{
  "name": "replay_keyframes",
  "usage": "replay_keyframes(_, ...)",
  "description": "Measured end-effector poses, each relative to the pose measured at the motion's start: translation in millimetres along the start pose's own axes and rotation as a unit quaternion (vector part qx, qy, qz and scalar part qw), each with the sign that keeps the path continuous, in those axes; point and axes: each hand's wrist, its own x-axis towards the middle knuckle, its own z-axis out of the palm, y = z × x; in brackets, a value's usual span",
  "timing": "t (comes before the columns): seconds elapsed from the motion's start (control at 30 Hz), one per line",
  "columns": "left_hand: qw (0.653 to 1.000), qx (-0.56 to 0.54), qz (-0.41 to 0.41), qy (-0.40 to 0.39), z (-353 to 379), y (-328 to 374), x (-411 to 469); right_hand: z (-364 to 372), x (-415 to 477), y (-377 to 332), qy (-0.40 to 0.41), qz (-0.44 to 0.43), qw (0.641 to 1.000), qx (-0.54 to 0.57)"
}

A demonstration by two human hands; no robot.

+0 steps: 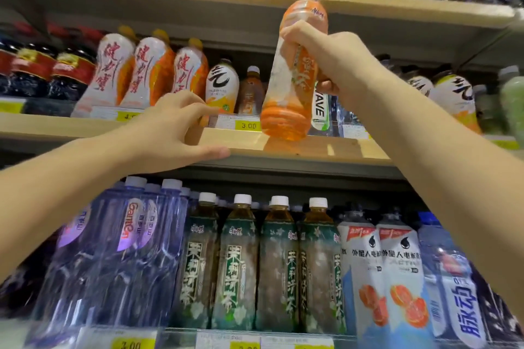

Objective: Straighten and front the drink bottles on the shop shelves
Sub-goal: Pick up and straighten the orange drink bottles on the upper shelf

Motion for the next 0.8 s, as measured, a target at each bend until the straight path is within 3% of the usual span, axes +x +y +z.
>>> replay_keyframes(0.3, 0.999, -0.04, 0.03, -0.004, -10.0, -44.4, -12.1, 47.3, 5.8, -27.6, 0.042, 0.009, 0.999, 0.013)
replay_keyframes(0.57, 0.998, -0.049, 0.03, 0.01, -9.1, -47.2, -16.2, 70.8, 30.2, -23.6, 0.09, -0.038, 0.994, -0.047)
replay_keyframes(0.8, 0.999, -0.044, 0.015, 0.011, -7.8, -44.4, -14.7, 76.1, 46.4, -5.6, 0.091, -0.013, 0.991, -0.099)
